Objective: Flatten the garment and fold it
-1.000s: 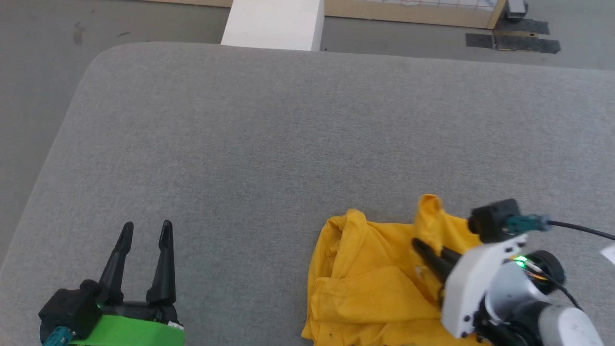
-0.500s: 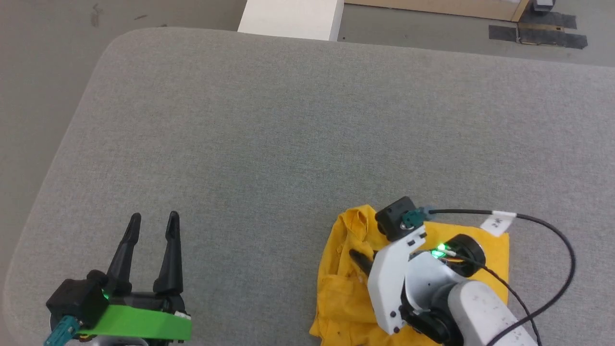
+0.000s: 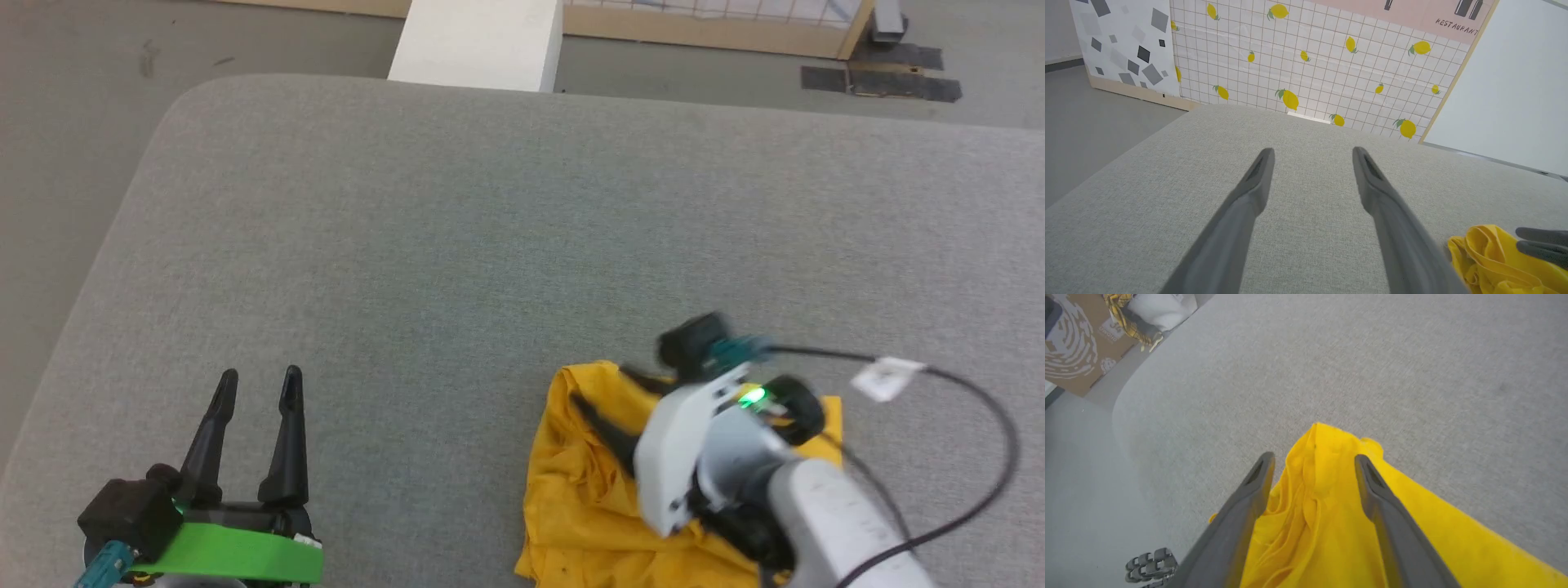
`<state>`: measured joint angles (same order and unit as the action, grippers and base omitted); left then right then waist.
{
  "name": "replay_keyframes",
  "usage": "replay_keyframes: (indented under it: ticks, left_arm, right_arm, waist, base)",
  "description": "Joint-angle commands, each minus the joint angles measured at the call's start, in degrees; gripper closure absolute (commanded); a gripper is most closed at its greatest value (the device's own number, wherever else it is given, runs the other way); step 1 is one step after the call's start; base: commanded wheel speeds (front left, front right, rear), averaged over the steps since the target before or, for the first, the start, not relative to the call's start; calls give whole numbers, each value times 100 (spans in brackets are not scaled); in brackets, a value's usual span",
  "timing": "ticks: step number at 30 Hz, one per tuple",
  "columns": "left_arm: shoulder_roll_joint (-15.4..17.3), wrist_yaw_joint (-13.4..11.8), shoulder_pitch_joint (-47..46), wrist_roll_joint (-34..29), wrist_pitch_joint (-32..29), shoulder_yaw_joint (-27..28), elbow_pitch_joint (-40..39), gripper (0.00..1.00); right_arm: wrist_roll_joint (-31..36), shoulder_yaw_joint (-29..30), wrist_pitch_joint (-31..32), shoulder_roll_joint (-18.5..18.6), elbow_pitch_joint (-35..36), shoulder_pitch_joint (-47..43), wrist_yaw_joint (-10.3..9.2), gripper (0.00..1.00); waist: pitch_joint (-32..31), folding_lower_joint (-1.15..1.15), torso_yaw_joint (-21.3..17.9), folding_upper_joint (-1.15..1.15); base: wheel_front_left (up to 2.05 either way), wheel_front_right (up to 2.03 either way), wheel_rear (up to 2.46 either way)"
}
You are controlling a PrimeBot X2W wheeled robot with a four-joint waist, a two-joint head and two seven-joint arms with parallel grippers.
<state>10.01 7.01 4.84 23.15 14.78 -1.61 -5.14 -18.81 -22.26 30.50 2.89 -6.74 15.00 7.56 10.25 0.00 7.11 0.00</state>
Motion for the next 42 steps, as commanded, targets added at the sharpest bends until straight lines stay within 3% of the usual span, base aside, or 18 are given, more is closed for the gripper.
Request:
replay_keyframes:
  ticks: [1, 3, 4, 7, 12, 17, 28, 29, 30, 31, 42]
  left_arm:
    - [-3, 21, 57, -31, 22, 21, -24, 0]
    - [4, 21, 88, -39, 22, 15, -44, 0]
    - [17, 20, 116, -59, 22, -3, -76, 0]
    - [32, 15, 125, -89, 22, -28, -124, 0]
    - [73, 5, 136, -145, 22, -30, -224, 0]
    - [96, 1, 142, -136, 22, -26, -261, 0]
    - [193, -8, 165, -126, -95, -114, -304, 0]
    - [196, -12, 165, -129, -103, -125, -305, 0]
    - [198, -14, 165, -131, -109, -135, -305, 0]
    - [200, -15, 167, -133, -118, -150, -305, 0]
    - [211, -77, 147, -147, -147, -216, -377, 0]
  right_arm:
    - [21, 209, -72, -1, 192, -30, -8, 0]
    - [184, 616, -116, -1, 486, -201, -8, 0]
    - [459, 1316, -161, 11, 973, -597, -8, 0]
    - [634, 2103, -135, 36, 1457, -1202, -8, 0]
    - [680, 2898, -123, 15, 1836, -2069, -8, 0]
    - [480, 2956, -282, 2, 1612, -2403, -8, 0]
    - [-156, 2392, -701, -1, -61, -1889, -8, 0]
    - [-229, 2341, -714, -1, -192, -1840, -8, 13]
    - [-252, 2300, -724, -1, -282, -1805, -8, 62]
    - [-252, 2251, -727, -1, -381, -1768, -8, 100]
    - [-242, 2119, -925, -1, -372, -1533, -8, 100]
  waist:
    - [-83, 0, -115, 0]
    - [-102, 0, -164, 0]
    - [-103, 0, -205, 0]
    - [-78, 0, -221, 0]
    - [-29, 0, -268, 0]
    - [-34, 0, -305, 0]
    - [-145, 0, -173, 0]
    - [-158, 0, -163, 0]
    - [-169, 0, -155, 0]
    - [-181, 0, -146, 0]
    - [-228, 0, -239, 0]
  base:
    - [0, 0, 0]
    - [0, 0, 0]
    - [0, 0, 0]
    - [0, 0, 0]
    - [0, 0, 0]
    - [0, 0, 0]
    - [0, 0, 0]
    - [0, 0, 0]
    - [0, 0, 0]
    - [0, 0, 0]
    - [0, 0, 0]
